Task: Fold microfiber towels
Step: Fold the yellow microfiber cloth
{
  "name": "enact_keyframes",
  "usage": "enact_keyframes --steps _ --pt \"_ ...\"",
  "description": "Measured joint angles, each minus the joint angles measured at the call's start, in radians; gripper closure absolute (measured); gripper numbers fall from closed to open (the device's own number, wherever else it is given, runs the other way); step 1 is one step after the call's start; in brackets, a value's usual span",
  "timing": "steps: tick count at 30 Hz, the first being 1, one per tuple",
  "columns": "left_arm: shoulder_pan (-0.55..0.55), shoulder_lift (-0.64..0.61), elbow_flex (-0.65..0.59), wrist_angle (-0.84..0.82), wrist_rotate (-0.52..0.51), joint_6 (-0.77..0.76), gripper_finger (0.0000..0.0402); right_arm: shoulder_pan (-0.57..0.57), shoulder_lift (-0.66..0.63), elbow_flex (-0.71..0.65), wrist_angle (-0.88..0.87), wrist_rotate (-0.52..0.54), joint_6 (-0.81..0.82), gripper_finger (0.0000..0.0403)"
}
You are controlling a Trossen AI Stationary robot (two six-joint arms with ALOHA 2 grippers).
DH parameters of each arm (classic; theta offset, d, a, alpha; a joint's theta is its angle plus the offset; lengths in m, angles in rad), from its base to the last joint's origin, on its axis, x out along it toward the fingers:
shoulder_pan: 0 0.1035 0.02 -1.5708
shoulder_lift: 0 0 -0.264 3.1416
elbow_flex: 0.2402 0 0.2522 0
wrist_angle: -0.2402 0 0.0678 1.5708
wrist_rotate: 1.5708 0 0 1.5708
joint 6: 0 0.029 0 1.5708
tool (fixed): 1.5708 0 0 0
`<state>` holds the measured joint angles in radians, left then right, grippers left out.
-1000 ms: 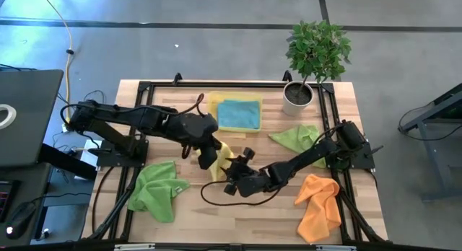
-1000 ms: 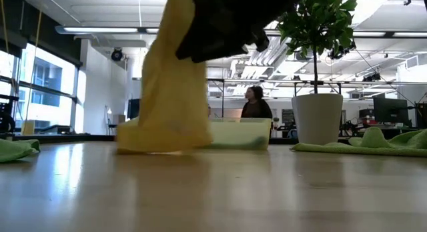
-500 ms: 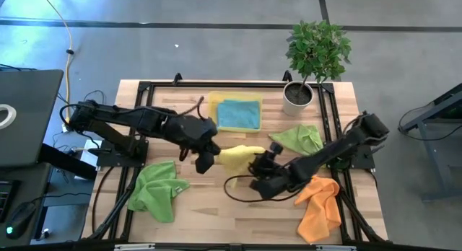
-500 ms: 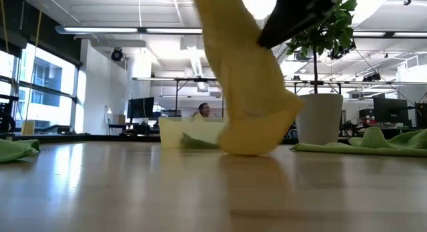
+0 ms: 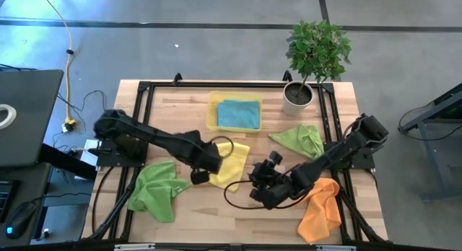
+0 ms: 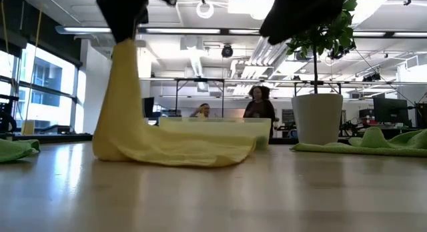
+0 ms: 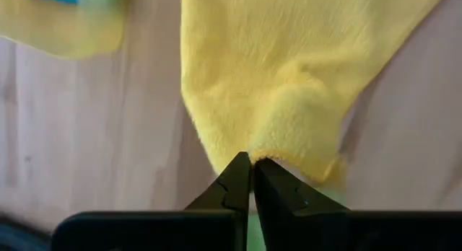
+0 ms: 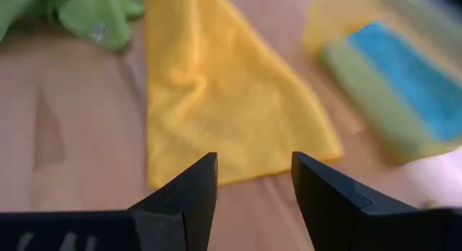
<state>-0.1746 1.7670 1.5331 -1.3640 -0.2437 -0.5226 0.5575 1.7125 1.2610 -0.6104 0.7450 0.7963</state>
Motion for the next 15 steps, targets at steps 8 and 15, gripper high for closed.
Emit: enact_keyframes --steps 8,15 --pt "-0.008 0.064 0.000 -0.087 0.147 0.139 0.0319 -0.001 0.088 0.000 0.139 -0.104 -0.046 0.0233" --pt "-0.027 0.031 -0.003 -0.208 0.154 0.171 0.0269 -0.021 0.163 0.000 0.276 -0.174 -0.170 0.0233"
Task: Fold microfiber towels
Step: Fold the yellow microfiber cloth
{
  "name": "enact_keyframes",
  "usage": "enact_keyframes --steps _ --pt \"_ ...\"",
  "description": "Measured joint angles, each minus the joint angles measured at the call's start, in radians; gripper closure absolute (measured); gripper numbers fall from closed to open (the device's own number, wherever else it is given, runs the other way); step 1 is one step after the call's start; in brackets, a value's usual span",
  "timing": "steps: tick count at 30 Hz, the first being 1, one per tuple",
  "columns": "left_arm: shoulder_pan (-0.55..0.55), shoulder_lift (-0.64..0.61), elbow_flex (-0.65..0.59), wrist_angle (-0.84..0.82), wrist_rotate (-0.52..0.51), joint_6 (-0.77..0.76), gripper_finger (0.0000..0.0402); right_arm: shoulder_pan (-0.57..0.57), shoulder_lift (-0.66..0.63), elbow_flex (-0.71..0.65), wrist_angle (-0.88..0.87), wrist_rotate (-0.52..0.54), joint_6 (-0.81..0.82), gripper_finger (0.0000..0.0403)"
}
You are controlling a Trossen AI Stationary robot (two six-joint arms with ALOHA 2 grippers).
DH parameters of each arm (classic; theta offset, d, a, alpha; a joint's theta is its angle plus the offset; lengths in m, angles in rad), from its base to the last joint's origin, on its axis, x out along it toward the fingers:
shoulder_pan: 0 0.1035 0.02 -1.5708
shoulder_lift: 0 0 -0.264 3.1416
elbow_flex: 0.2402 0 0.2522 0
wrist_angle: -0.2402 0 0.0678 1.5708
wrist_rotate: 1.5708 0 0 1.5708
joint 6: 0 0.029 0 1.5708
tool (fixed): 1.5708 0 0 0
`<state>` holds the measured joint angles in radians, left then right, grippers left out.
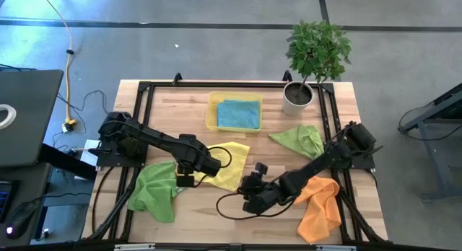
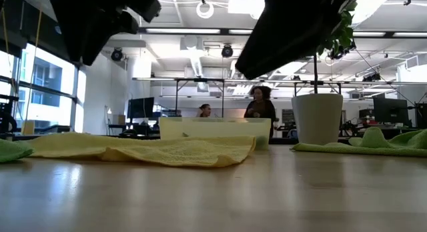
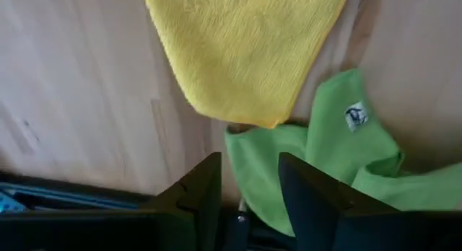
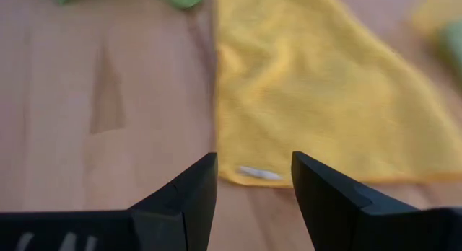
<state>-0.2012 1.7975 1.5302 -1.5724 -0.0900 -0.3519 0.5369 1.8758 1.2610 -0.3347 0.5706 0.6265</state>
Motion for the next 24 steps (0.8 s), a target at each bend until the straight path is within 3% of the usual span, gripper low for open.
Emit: enact_keyframes --steps 5,9,13,17,24 --pt "-0.066 -0.075 -0.012 0.033 0.113 0.000 0.0262 -0.027 0.076 0.000 0.149 -0.187 -0.207 0.0233" --pt "-0.131 -0.118 -0.012 0.048 0.098 -0.035 0.0266 -0.047 0.113 0.000 0.198 -0.214 -0.316 0.0233" --pt "-0.180 -0.135 -0.013 0.083 0.069 -0.102 0.0270 -0.073 0.139 0.000 0.222 -0.305 -0.374 0.0233" --pt "-0.217 -0.143 -0.013 0.078 0.009 -0.158 0.0270 -0.100 0.179 0.000 0.222 -0.322 -0.404 0.0233" --pt "-0.264 -0.142 -0.013 0.080 -0.009 -0.179 0.0270 -0.159 0.211 0.002 0.209 -0.337 -0.370 0.0233"
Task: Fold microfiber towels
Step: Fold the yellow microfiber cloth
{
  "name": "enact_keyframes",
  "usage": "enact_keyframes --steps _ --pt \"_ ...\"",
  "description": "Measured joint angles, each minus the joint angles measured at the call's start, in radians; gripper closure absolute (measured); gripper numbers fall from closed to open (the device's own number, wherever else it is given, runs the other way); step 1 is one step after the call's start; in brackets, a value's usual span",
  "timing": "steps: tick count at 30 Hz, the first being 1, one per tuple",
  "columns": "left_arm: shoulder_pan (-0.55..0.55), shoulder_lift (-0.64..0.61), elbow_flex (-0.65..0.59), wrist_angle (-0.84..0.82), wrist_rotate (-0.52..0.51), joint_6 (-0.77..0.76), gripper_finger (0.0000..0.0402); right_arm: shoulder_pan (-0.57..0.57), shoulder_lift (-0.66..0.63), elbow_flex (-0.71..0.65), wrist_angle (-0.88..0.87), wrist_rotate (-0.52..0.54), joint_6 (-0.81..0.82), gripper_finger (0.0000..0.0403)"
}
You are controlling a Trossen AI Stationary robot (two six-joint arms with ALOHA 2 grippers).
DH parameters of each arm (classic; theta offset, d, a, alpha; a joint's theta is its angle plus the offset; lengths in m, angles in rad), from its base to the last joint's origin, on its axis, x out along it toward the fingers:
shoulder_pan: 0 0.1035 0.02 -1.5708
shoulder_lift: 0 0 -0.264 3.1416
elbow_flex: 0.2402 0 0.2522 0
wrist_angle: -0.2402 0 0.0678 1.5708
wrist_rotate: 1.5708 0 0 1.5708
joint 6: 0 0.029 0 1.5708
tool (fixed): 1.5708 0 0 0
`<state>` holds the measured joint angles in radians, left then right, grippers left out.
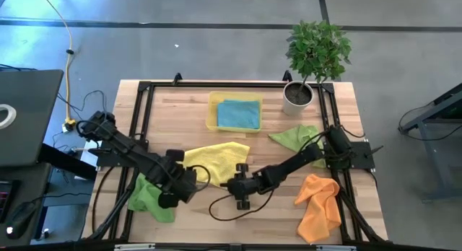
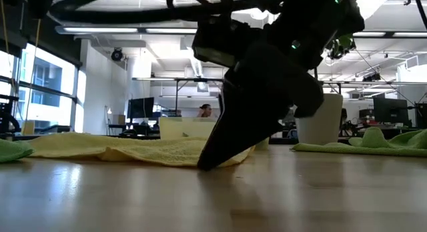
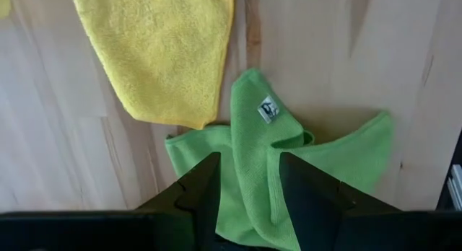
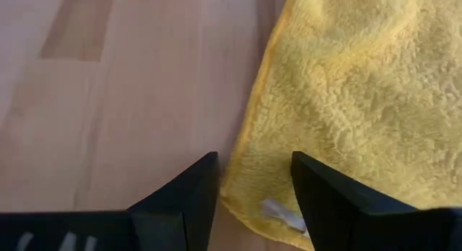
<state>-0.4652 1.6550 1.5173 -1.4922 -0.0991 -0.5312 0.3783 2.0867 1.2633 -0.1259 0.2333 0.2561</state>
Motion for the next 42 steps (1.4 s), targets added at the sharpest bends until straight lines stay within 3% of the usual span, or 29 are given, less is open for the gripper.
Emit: enact_keyframes --steps 6,14,19,29,33,42 --pt "-0.022 0.000 0.000 0.031 -0.058 0.010 0.0271 -0.018 -0.001 0.003 -0.031 -0.055 0.003 0.0265" --pt "-0.019 0.000 -0.038 0.128 -0.114 0.054 0.0271 -0.008 -0.003 0.003 -0.096 -0.066 0.061 0.0393" --pt "-0.013 0.000 -0.173 0.233 -0.071 0.064 0.0271 0.000 -0.033 -0.003 -0.122 -0.133 0.154 0.0391" --pt "0.002 0.000 -0.437 0.678 -0.085 0.029 0.0271 -0.005 -0.111 -0.006 -0.181 -0.271 0.314 0.0401" --pt "0.016 0.000 -0.519 0.818 -0.082 0.035 0.0271 -0.006 -0.122 -0.005 -0.180 -0.278 0.336 0.0402" --pt "0.016 0.000 -0.668 0.871 -0.081 0.037 0.0270 -0.012 -0.122 -0.005 -0.196 -0.315 0.375 0.0402"
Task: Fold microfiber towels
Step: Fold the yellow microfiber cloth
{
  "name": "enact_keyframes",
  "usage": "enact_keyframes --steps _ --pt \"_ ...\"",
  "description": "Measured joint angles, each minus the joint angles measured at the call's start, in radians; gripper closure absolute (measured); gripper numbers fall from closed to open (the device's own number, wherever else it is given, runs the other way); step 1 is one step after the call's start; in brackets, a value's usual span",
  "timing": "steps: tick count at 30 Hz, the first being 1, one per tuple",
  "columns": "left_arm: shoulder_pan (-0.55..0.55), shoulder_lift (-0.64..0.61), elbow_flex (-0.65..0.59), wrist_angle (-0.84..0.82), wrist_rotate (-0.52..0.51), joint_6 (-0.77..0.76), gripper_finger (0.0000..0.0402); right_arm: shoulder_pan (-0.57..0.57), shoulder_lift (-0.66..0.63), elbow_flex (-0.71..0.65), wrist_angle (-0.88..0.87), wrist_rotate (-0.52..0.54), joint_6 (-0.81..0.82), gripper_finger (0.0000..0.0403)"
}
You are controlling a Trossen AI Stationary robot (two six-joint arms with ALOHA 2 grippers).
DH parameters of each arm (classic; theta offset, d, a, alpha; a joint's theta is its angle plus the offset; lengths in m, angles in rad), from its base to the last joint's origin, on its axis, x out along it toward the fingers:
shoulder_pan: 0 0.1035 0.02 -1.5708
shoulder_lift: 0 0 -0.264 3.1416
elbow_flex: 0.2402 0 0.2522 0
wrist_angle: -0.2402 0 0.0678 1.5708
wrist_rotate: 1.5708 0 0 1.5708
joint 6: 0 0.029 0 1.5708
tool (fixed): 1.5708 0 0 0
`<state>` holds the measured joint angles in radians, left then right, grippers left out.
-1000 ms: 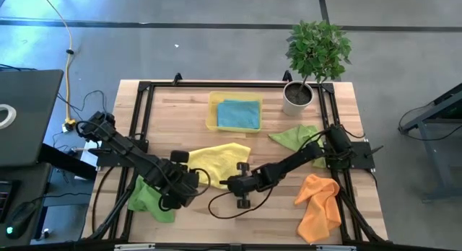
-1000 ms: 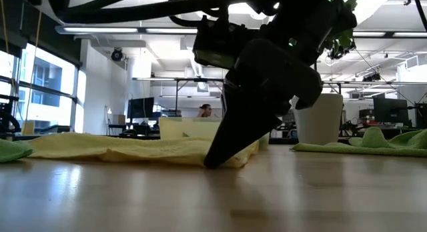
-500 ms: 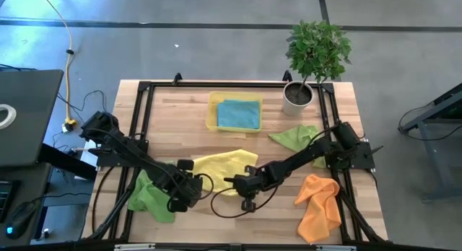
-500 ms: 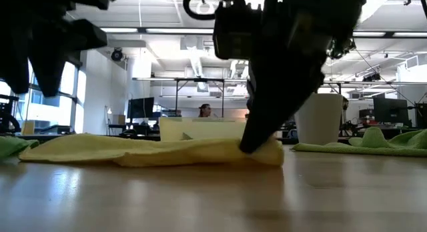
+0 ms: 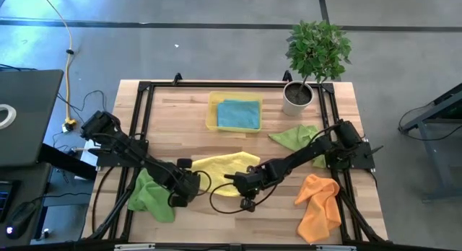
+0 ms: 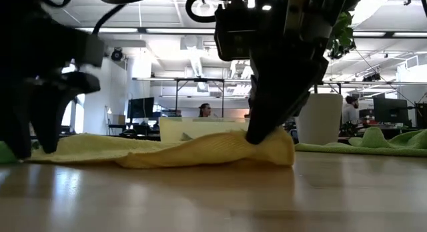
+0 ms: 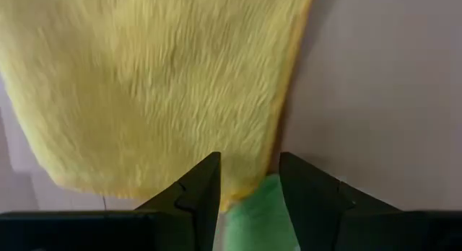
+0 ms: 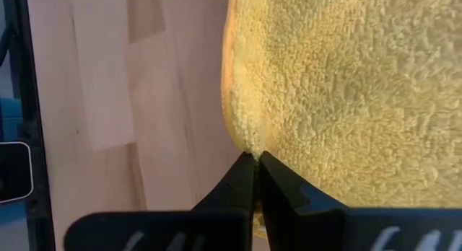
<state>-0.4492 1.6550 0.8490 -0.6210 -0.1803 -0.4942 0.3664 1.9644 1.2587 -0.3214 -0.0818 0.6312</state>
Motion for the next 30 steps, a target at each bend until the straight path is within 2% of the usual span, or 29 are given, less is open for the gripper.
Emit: enact_keyframes --steps 7,10,13,16,18,23,30 --pt "0.000 -0.010 -0.076 0.104 0.002 0.000 0.0271 0.000 0.000 0.000 0.002 -0.002 -0.002 0.0403" --pt "0.000 -0.010 -0.079 0.106 -0.001 0.000 0.0283 0.000 0.000 0.001 0.003 -0.003 -0.002 0.0403" --pt "0.002 -0.009 -0.079 0.107 0.000 0.000 0.0320 0.000 0.000 0.001 0.004 -0.003 -0.002 0.0403" --pt "0.005 -0.008 -0.078 0.110 0.016 -0.007 0.0374 0.000 0.000 0.002 0.004 -0.003 -0.002 0.0403" --pt "0.007 -0.007 -0.073 0.106 0.022 -0.030 0.0393 0.000 -0.001 0.002 0.004 -0.004 -0.002 0.0403" --pt "-0.003 -0.031 -0.013 0.036 0.030 -0.053 0.0396 -0.006 -0.027 0.002 -0.011 -0.030 -0.002 0.0403" --pt "-0.002 -0.132 0.154 -0.118 0.062 -0.094 0.0400 -0.019 -0.173 0.002 -0.120 -0.005 -0.007 0.0403"
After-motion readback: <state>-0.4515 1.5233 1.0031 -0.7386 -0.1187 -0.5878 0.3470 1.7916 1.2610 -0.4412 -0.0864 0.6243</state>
